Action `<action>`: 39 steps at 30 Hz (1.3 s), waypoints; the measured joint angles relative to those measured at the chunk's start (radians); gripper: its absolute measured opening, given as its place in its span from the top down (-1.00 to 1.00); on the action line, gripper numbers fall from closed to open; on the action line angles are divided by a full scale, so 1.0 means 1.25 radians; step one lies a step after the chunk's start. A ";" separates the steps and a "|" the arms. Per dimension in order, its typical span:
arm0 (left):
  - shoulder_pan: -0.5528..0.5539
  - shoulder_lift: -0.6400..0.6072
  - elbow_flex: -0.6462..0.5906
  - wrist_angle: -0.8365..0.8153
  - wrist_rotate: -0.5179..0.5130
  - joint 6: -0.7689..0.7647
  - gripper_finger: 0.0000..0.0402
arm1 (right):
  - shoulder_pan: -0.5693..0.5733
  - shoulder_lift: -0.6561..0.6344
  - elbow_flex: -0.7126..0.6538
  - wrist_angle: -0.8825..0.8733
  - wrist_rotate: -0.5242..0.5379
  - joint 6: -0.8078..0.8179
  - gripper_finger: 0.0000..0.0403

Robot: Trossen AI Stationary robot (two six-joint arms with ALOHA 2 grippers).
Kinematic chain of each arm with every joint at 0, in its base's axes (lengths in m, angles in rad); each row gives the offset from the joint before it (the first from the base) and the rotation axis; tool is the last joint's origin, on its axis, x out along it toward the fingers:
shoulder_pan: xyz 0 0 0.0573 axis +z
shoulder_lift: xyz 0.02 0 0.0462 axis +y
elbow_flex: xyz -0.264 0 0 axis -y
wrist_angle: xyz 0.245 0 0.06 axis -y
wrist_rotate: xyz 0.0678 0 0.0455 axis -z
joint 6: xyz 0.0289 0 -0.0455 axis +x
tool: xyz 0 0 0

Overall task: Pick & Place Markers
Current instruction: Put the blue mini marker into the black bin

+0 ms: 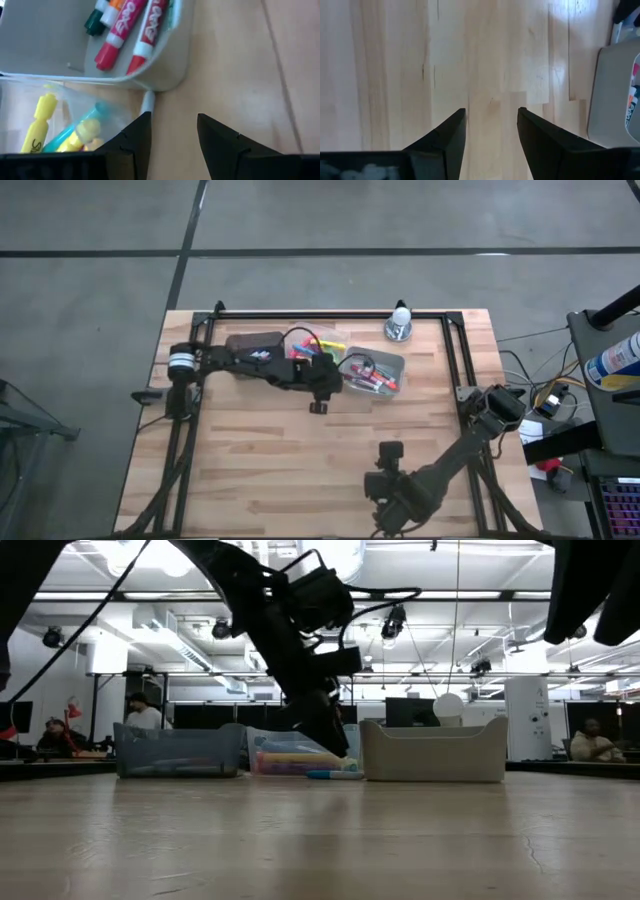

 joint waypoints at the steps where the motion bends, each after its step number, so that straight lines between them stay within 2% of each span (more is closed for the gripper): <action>1: 0.008 0.005 0.012 -0.012 0.008 0.000 0.24 | 0.000 0.000 0.000 0.000 0.001 0.000 0.17; 7: 0.059 0.022 0.066 -0.113 0.105 -0.032 0.24 | 0.000 0.000 -0.006 0.002 0.000 0.002 0.16; 13: 0.093 0.025 0.077 -0.150 0.154 -0.055 0.30 | 0.000 0.000 -0.011 0.002 0.000 0.002 0.16; 17: 0.104 0.025 0.078 -0.153 0.155 -0.054 0.46 | 0.000 0.000 -0.012 0.002 0.000 0.002 0.16; 25: 0.110 0.024 0.077 -0.160 0.130 -0.033 0.96 | 0.000 0.000 -0.018 0.003 0.000 0.002 0.16; 31: 0.112 0.024 0.077 -0.145 0.098 -0.033 0.99 | 0.000 0.000 -0.018 0.004 0.000 0.002 0.16; 39: 0.112 0.026 0.076 -0.142 0.099 -0.025 1.00 | 0.000 0.000 -0.020 0.006 0.000 0.002 0.16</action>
